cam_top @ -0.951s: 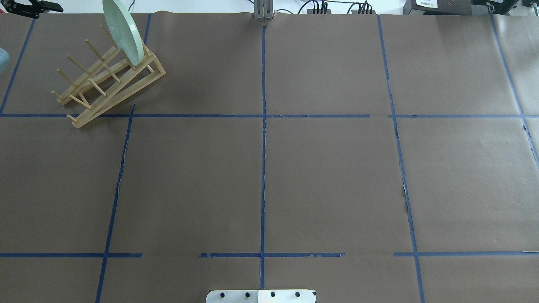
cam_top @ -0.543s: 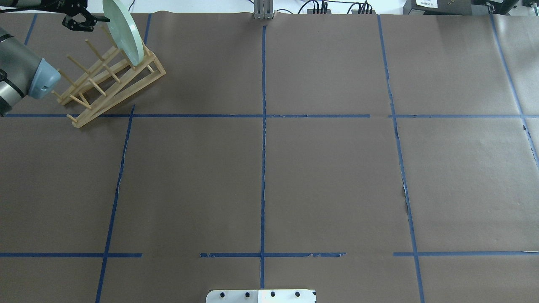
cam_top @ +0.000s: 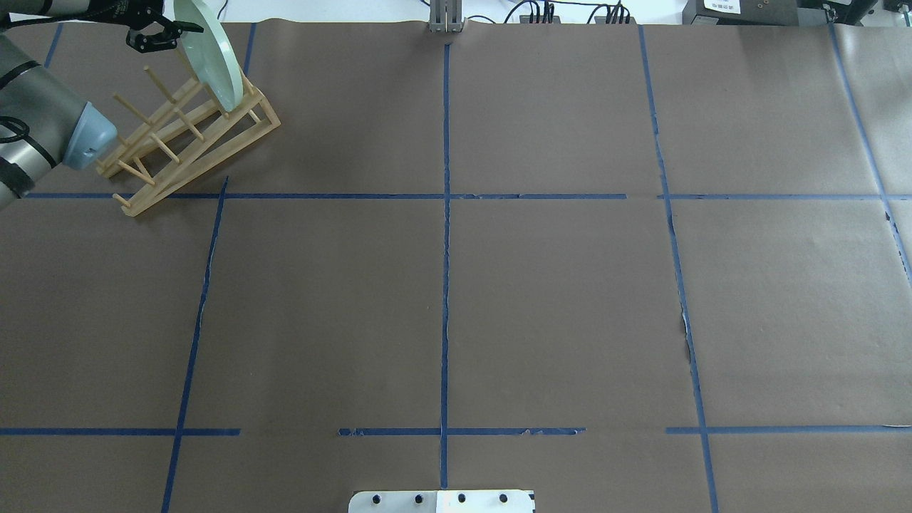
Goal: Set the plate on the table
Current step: 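Close the left gripper on the top rim of the green plate, then lift the green plate up out of the wooden rack with the left gripper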
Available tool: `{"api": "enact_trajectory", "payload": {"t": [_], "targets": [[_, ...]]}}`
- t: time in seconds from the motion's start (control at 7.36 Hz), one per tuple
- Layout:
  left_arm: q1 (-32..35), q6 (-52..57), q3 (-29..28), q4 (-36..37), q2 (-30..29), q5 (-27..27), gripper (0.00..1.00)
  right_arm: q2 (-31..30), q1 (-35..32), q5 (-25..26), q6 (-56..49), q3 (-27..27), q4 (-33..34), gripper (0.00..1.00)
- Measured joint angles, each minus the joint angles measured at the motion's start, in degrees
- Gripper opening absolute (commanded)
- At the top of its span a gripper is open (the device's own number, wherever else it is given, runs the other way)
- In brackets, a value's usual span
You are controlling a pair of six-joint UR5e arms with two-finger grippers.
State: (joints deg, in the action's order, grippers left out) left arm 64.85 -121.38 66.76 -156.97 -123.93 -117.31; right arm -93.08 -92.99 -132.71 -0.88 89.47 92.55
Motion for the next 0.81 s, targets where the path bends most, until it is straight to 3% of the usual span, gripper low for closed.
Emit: {"api": "enact_trajectory", "payload": {"t": [0.14,0.41,0.81], "targets": [[0.06,0.04,0.05,0.0,-0.07,0.01,0.49,0.0,0.0,0.0,0.0,0.0,0.0,1.0],[0.25,0.18,0.1,0.0,-0.08,0.0,0.04,0.0,0.0,0.0,0.0,0.0,0.0,1.0],[0.86,2.35,0.88,0.02,-0.09,-0.06,0.0,0.0,0.0,0.0,0.0,-0.02,0.0,1.0]]}}
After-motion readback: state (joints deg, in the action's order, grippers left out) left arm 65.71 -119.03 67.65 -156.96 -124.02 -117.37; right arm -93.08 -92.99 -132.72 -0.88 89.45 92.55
